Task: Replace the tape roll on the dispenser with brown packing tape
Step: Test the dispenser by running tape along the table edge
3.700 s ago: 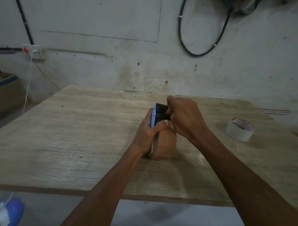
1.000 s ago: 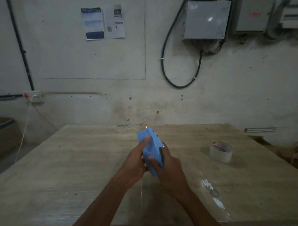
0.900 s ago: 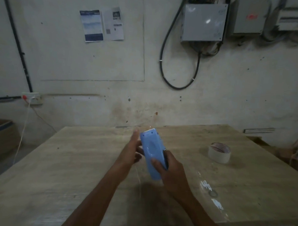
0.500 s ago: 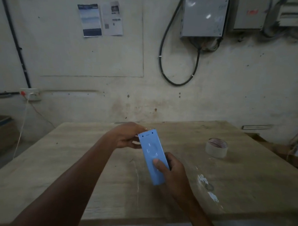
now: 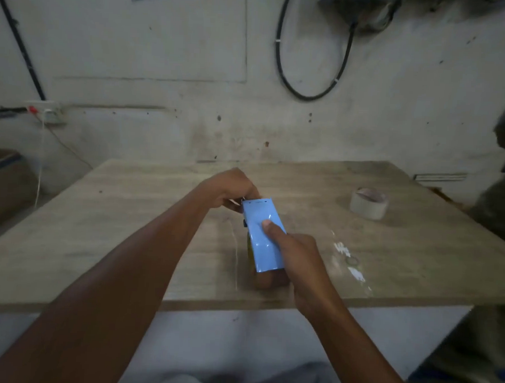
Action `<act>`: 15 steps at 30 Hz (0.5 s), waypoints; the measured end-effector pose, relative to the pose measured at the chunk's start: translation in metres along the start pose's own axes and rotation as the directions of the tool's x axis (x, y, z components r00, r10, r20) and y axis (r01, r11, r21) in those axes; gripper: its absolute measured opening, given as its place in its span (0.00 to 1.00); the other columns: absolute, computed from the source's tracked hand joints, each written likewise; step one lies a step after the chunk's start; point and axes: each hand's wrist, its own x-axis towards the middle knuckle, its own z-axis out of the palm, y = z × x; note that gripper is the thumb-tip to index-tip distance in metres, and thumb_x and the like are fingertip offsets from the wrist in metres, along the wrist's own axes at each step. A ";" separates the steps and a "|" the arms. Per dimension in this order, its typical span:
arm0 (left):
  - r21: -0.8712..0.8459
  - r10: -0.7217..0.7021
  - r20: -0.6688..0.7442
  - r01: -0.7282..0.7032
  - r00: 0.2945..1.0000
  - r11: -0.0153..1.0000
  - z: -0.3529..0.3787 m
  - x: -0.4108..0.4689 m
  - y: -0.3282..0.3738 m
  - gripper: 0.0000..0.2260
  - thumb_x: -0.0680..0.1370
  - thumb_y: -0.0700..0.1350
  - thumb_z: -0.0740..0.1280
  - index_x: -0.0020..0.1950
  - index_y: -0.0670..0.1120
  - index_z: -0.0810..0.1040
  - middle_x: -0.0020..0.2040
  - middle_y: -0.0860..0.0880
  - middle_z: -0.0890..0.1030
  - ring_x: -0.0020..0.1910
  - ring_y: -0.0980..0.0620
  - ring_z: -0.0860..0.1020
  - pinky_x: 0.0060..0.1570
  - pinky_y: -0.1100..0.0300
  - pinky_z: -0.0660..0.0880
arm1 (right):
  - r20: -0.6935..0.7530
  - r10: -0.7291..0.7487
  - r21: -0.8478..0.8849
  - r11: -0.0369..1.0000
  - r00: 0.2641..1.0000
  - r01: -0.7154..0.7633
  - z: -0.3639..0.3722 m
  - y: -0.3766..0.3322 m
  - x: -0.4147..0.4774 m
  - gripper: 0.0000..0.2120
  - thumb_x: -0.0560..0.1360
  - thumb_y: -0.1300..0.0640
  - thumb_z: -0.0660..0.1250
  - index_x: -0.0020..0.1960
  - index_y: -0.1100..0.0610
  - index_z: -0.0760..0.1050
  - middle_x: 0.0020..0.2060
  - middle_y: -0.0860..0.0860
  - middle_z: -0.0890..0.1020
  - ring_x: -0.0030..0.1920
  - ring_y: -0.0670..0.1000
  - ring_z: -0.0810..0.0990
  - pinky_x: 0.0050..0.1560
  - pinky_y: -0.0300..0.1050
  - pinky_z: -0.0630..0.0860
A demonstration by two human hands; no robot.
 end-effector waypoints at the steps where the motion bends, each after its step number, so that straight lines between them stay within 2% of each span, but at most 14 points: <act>1: 0.017 -0.019 0.009 0.019 1.000 1.000 0.004 0.000 -0.003 0.12 0.71 0.31 0.66 0.51 0.36 0.86 0.40 0.44 0.81 0.34 0.53 0.77 0.28 0.67 0.77 | 0.000 0.006 -0.024 1.000 1.000 -0.006 0.000 0.002 -0.004 0.16 0.72 0.46 0.74 0.43 0.60 0.84 0.37 0.53 0.87 0.38 0.53 0.86 0.38 0.46 0.78; 4: 0.054 -0.039 0.019 0.038 0.999 0.998 0.017 0.000 -0.008 0.12 0.72 0.31 0.67 0.53 0.33 0.85 0.41 0.42 0.80 0.32 0.51 0.77 0.27 0.66 0.76 | -0.028 0.031 -0.069 0.997 0.999 -0.033 0.002 0.006 -0.015 0.17 0.72 0.43 0.72 0.43 0.58 0.83 0.40 0.54 0.88 0.42 0.54 0.86 0.45 0.51 0.80; 6: 0.066 -0.039 0.018 0.038 0.999 0.997 0.023 -0.001 -0.007 0.09 0.72 0.31 0.68 0.50 0.34 0.85 0.39 0.41 0.80 0.30 0.51 0.77 0.25 0.67 0.75 | -0.044 0.059 -0.073 0.995 0.997 -0.062 0.002 0.005 -0.021 0.16 0.72 0.43 0.72 0.43 0.57 0.83 0.41 0.53 0.88 0.43 0.54 0.86 0.49 0.52 0.81; 9: 0.082 -0.050 0.017 0.048 0.999 0.995 0.027 -0.003 -0.005 0.05 0.73 0.32 0.70 0.46 0.37 0.84 0.38 0.43 0.81 0.33 0.50 0.79 0.26 0.65 0.77 | -0.036 0.083 -0.106 0.991 0.996 -0.087 0.000 0.004 -0.025 0.19 0.70 0.41 0.71 0.45 0.57 0.83 0.42 0.53 0.88 0.45 0.55 0.87 0.55 0.57 0.82; 12: 0.082 -0.071 0.030 0.068 0.997 0.994 0.030 -0.007 -0.006 0.05 0.76 0.33 0.68 0.44 0.38 0.84 0.38 0.44 0.82 0.36 0.49 0.80 0.30 0.61 0.78 | -0.011 0.112 -0.134 0.985 0.994 -0.112 -0.002 0.004 -0.031 0.23 0.67 0.39 0.71 0.50 0.58 0.83 0.43 0.54 0.88 0.45 0.56 0.87 0.56 0.60 0.81; 15: 0.084 -0.064 0.041 0.060 0.997 0.995 0.035 -0.012 -0.009 0.06 0.76 0.34 0.68 0.41 0.40 0.83 0.39 0.45 0.82 0.36 0.50 0.80 0.28 0.62 0.77 | 0.009 0.144 -0.142 0.980 0.990 -0.141 -0.005 0.005 -0.037 0.21 0.71 0.41 0.70 0.51 0.58 0.83 0.43 0.55 0.88 0.46 0.57 0.87 0.57 0.61 0.81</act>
